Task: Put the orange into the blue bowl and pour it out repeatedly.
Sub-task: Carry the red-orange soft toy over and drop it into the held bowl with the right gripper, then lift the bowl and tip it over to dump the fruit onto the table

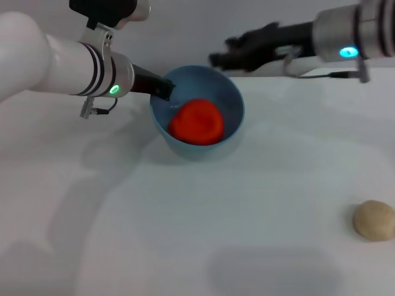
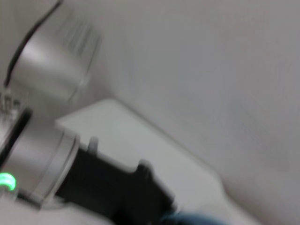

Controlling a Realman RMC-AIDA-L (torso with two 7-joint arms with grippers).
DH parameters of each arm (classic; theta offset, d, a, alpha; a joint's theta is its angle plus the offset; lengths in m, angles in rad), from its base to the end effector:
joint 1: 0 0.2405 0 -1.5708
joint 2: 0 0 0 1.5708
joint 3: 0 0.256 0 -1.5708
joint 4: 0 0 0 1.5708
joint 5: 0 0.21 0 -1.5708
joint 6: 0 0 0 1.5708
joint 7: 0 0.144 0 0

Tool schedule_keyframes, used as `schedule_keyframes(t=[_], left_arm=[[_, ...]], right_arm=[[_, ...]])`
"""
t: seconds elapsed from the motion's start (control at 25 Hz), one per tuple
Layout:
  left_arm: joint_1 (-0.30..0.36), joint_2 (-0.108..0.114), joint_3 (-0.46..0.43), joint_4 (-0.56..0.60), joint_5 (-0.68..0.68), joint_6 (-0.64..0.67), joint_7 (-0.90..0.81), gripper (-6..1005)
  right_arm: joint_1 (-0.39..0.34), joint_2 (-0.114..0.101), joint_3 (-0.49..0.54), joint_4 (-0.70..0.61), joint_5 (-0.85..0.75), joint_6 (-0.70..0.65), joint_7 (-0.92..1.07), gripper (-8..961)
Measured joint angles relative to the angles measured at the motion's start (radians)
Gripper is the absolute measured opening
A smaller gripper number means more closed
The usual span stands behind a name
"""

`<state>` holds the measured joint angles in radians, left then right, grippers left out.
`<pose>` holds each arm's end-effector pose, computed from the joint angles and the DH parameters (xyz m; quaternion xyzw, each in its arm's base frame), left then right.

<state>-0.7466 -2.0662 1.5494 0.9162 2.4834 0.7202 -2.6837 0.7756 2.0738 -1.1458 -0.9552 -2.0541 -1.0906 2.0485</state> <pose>-0.1690 0.4396 -0.0489 -0.8844 -0.3160 0.0068 0.3435 0.1273 0.4344 -0.0043 -0.9394 0.2263 0.1397 0.2163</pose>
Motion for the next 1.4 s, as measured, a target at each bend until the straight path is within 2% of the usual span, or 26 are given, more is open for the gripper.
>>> schedule_keyframes(t=[0.16,0.24,0.28,0.4,0.48,0.52,0.56,0.6,0.72,0.84,0.96,1.16,1.4], left_arm=[[0.009,0.006,-0.006,0.039,0.007,-0.004,0.007,-1],[0.012,0.010,-0.013,0.075,0.010,-0.003,0.023,-1],[0.013,0.011,-0.014,0.091,0.010,-0.003,0.035,-1],[0.020,0.010,-0.008,0.144,0.010,-0.022,0.089,-1],[0.021,0.008,0.007,0.159,0.011,-0.042,0.121,-1],[0.020,0.007,0.015,0.163,0.011,-0.047,0.130,-1],[0.019,0.007,0.032,0.174,0.012,-0.058,0.147,-1],[0.039,0.006,0.085,0.220,0.021,-0.111,0.186,-1],[0.056,0.006,0.114,0.247,0.034,-0.143,0.202,-2],[0.115,0.005,0.205,0.318,0.106,-0.228,0.234,-2],[0.147,0.004,0.299,0.364,0.189,-0.285,0.243,-2],[0.214,-0.001,0.460,0.410,0.390,-0.404,0.259,-2],[0.267,-0.002,0.566,0.436,0.406,-0.519,0.401,-2]], right_arm=[[-0.158,-0.002,0.011,-0.148,0.089,0.083,-0.024,487],[-0.240,0.002,0.067,-0.196,0.103,0.099,-0.034,493],[-0.260,0.004,0.086,-0.201,0.109,0.099,-0.039,496],[-0.349,0.010,0.153,-0.169,0.213,0.091,-0.132,499],[-0.410,0.007,0.162,-0.122,0.365,0.090,-0.239,499],[-0.463,0.003,0.169,-0.072,0.495,0.089,-0.335,499],[-0.463,0.003,0.169,-0.072,0.495,0.089,-0.335,500],[-0.522,0.001,0.182,0.025,0.639,0.086,-0.493,500],[-0.534,0.001,0.183,0.057,0.675,0.081,-0.549,500],[-0.559,-0.002,0.197,0.130,0.761,0.043,-0.675,508],[-0.566,-0.002,0.226,0.175,0.784,0.012,-0.698,521],[-0.565,-0.001,0.252,0.227,0.802,-0.010,-0.700,713],[-0.558,-0.002,0.269,0.266,0.843,-0.026,-0.701,712]])
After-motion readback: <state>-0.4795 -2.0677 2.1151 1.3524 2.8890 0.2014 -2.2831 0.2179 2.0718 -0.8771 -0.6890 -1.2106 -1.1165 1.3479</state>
